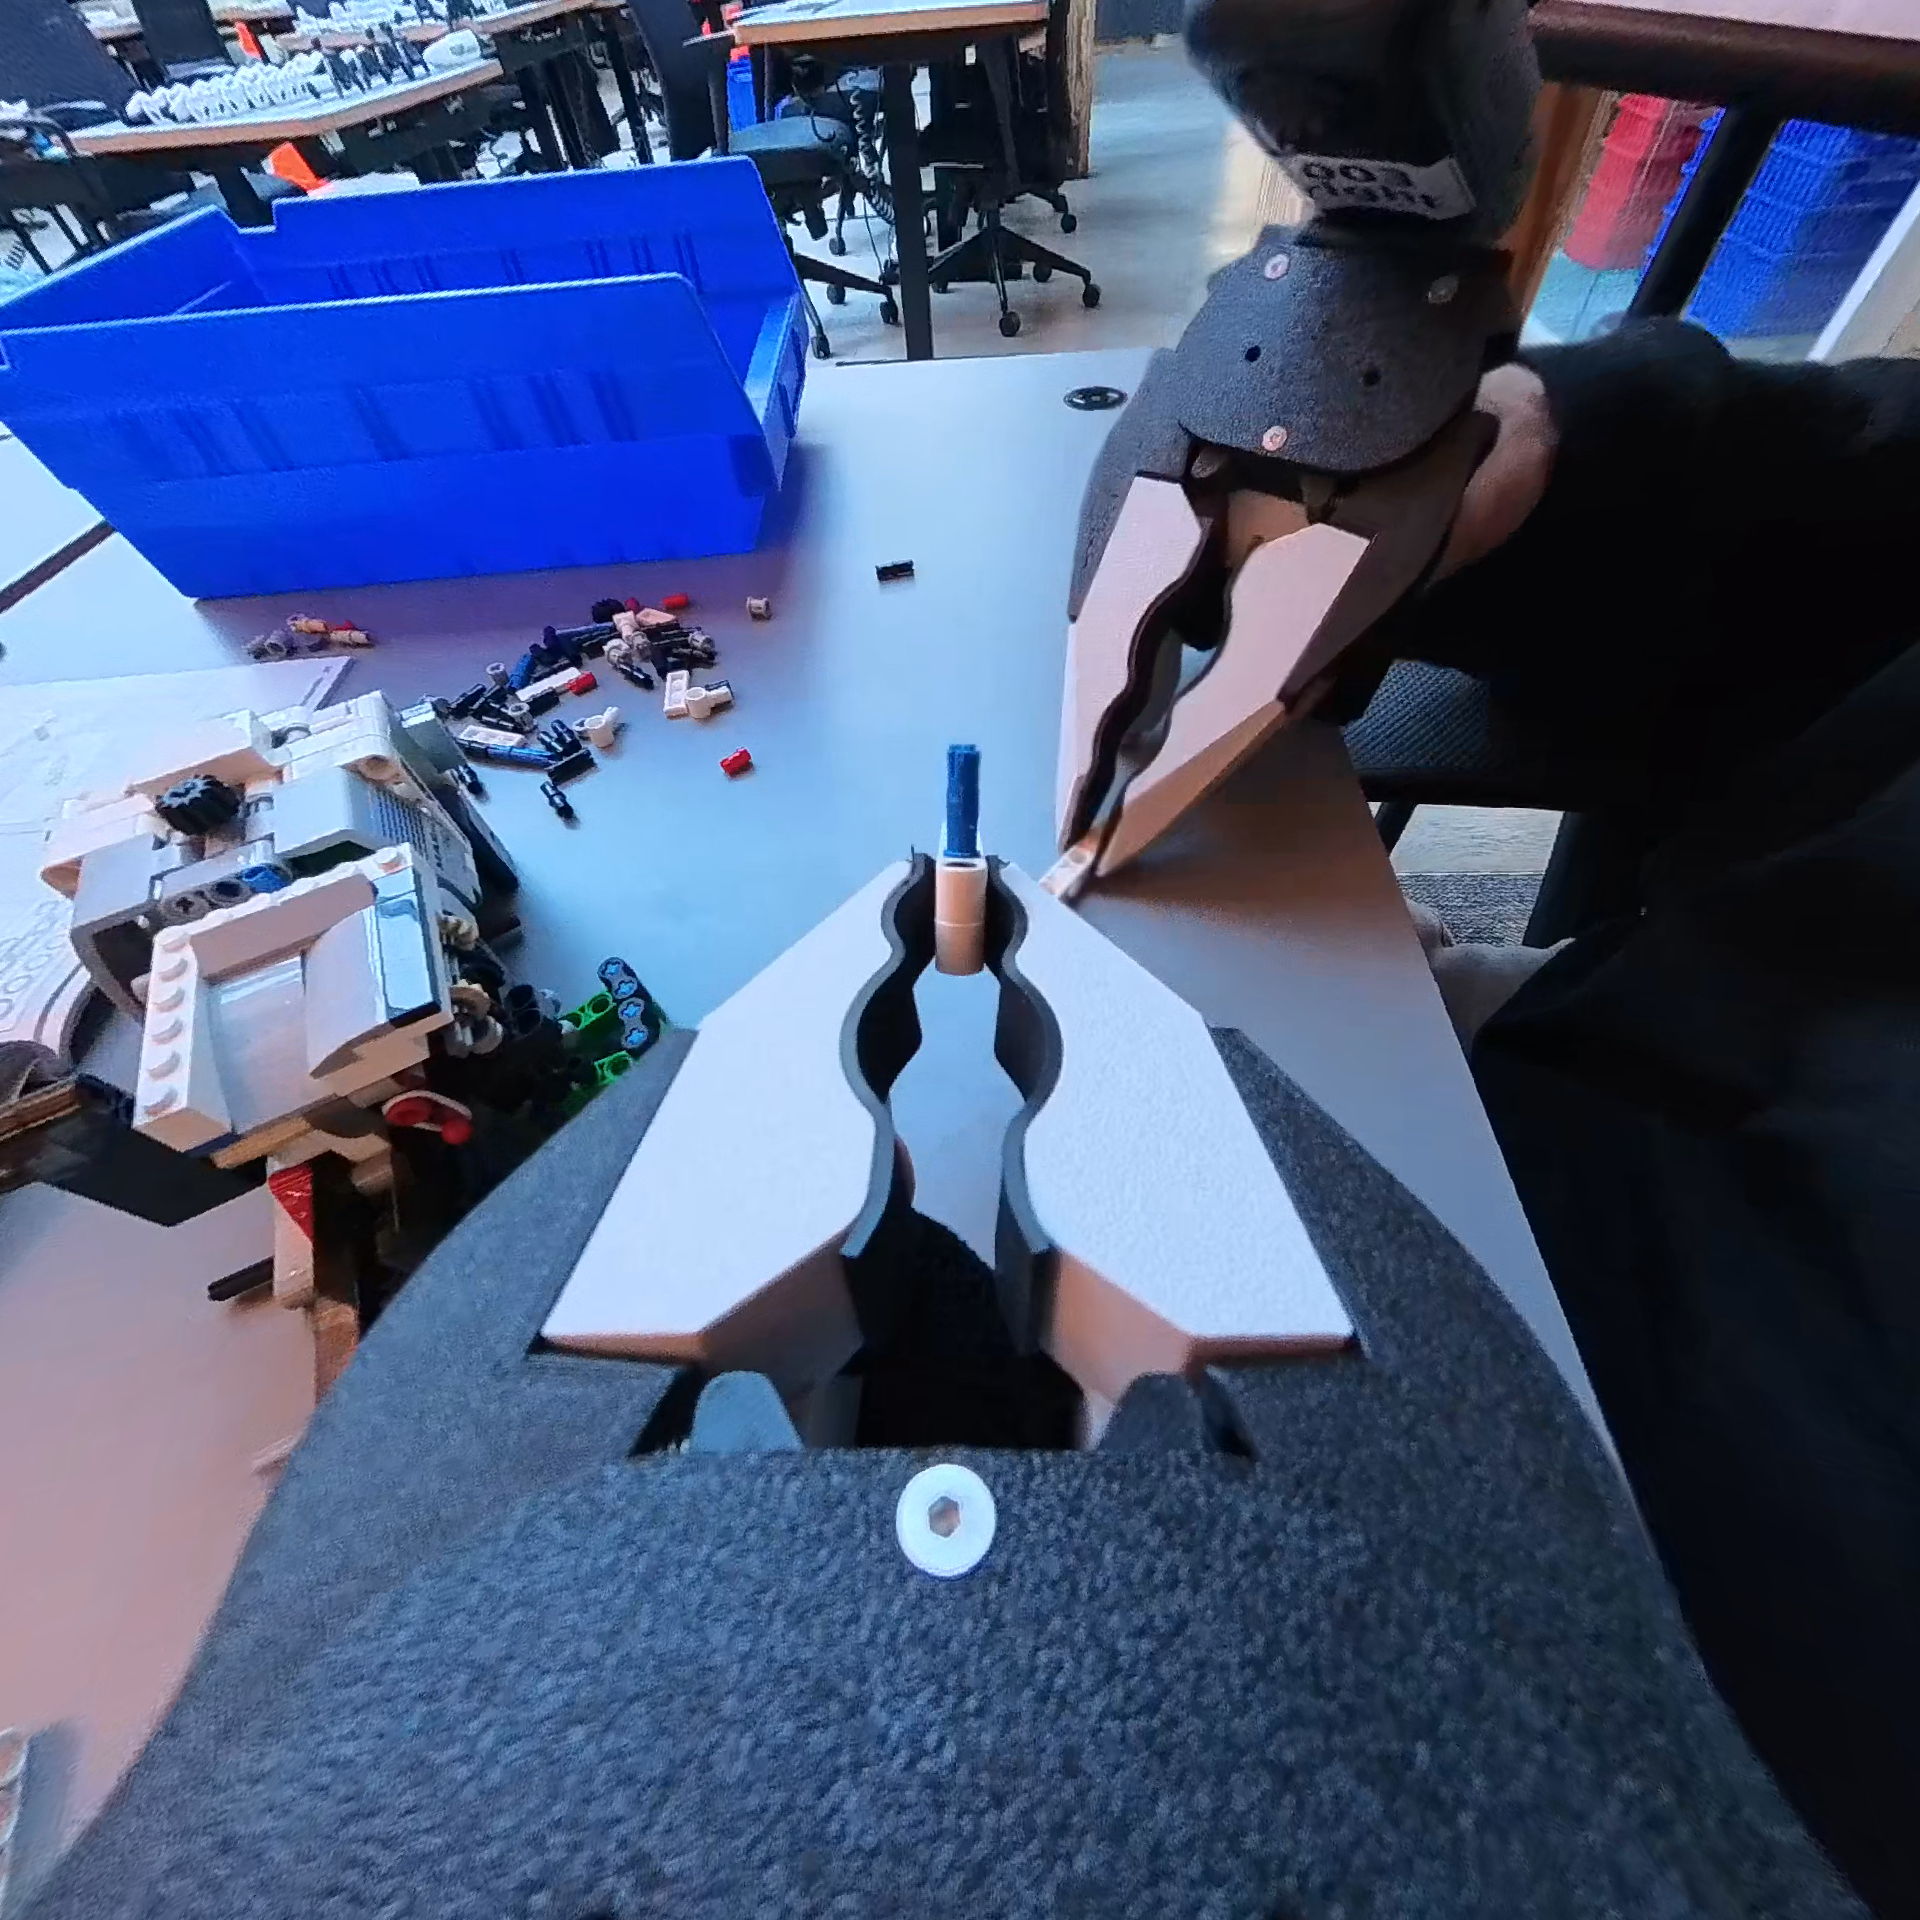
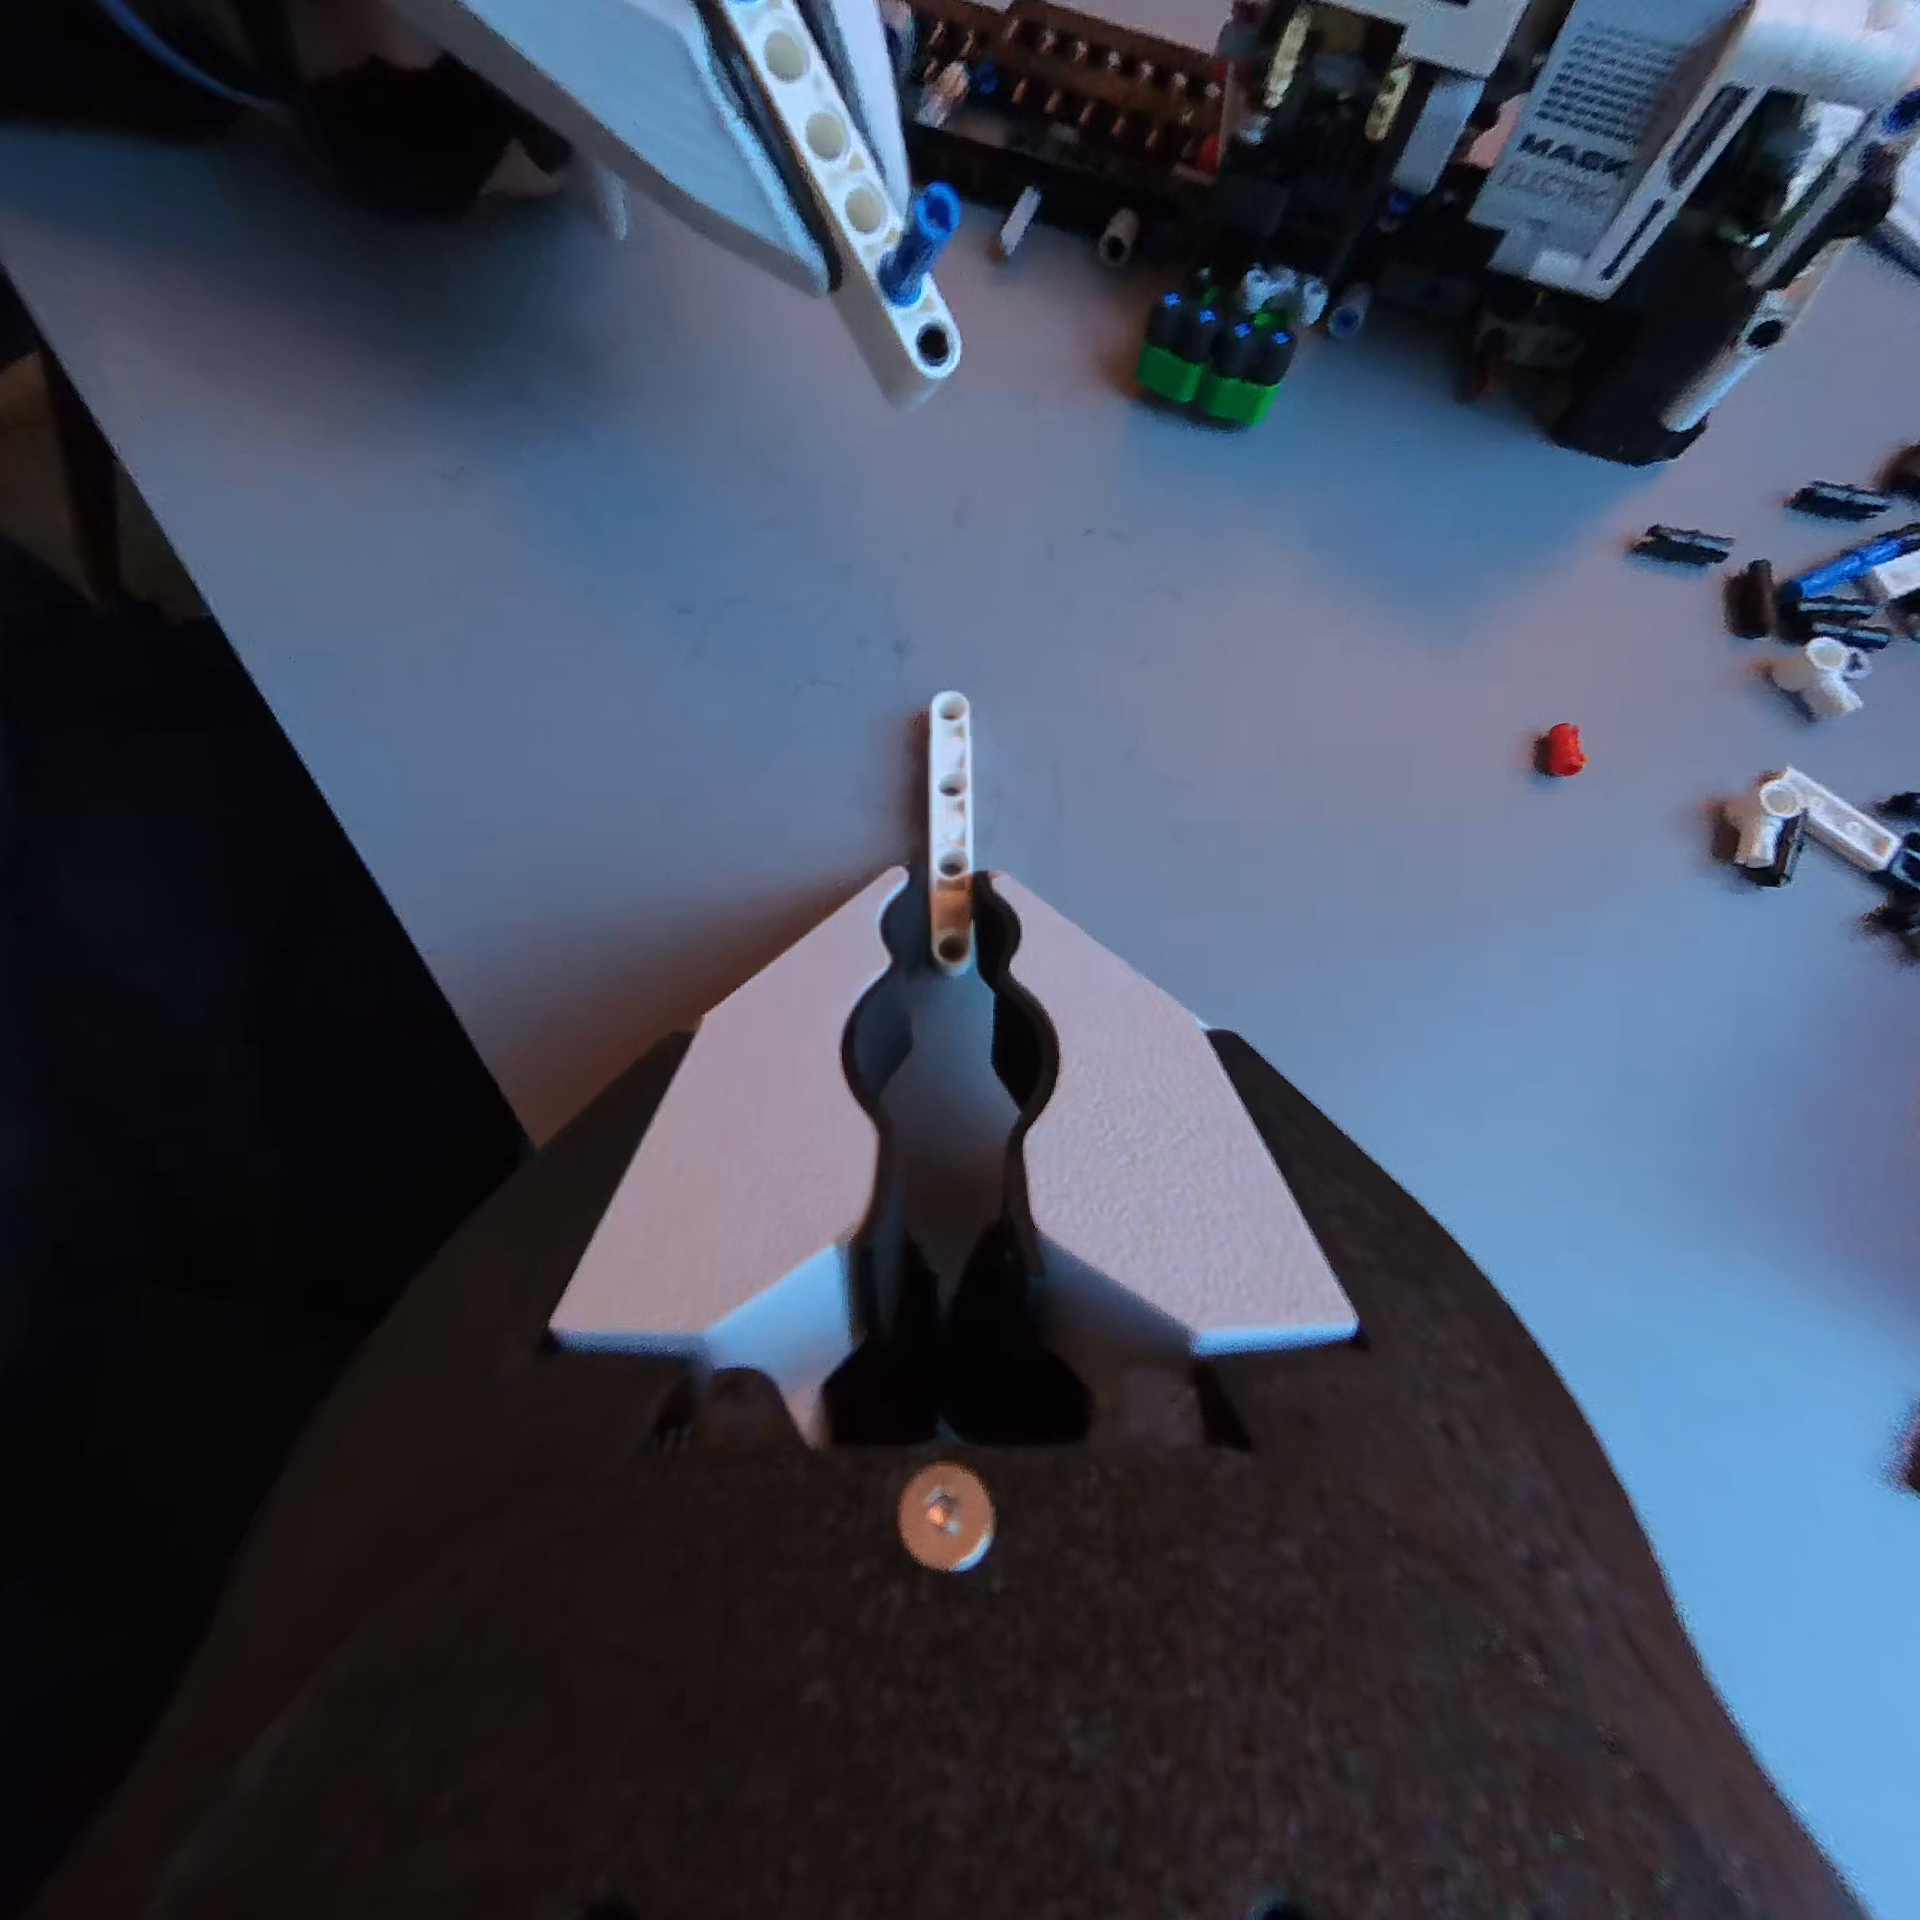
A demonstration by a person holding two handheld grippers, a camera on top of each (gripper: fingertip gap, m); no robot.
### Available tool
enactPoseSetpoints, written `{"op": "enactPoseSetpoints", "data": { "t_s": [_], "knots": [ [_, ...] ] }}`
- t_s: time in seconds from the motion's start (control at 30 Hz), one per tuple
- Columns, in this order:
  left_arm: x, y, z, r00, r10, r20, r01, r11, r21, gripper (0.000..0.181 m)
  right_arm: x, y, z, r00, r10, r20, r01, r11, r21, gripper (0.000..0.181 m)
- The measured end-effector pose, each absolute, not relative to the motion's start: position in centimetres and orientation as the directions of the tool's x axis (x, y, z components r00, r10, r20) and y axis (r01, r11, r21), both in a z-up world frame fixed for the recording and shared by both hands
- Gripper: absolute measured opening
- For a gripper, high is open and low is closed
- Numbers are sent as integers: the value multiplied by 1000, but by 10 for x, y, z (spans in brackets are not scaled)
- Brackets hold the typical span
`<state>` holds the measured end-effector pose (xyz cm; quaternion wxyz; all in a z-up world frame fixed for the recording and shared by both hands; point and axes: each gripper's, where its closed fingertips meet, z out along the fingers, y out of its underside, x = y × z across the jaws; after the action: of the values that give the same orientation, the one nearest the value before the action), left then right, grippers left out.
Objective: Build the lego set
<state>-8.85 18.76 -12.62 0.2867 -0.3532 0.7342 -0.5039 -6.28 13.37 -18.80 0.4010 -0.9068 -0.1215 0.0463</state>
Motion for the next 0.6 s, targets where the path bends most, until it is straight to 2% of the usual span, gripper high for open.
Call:
{"op": "enactPoseSetpoints", "data": {
  "t_s": [0.13,0.23,0.27,0.4,0.6],
  "knots": [
    [-89,186,-126,-592,-805,20,-277,180,-944,7,-53,143,-162,964,208,167,255,-539,-803,7],
    [-92,183,-123,-615,-772,160,-341,77,-937,7,-68,153,-99,901,209,381,427,-264,-865,7],
    [-94,181,-121,-626,-750,215,-360,33,-933,7,-74,158,-84,859,202,470,507,-213,-836,7],
    [-101,177,-109,-685,-656,319,-371,-63,-927,7,-82,179,-74,661,249,708,750,-256,-610,7],
    [-107,177,-95,-731,-566,382,-363,-152,-919,7,-89,186,-64,531,313,787,846,-242,-474,7]
  ]
}}
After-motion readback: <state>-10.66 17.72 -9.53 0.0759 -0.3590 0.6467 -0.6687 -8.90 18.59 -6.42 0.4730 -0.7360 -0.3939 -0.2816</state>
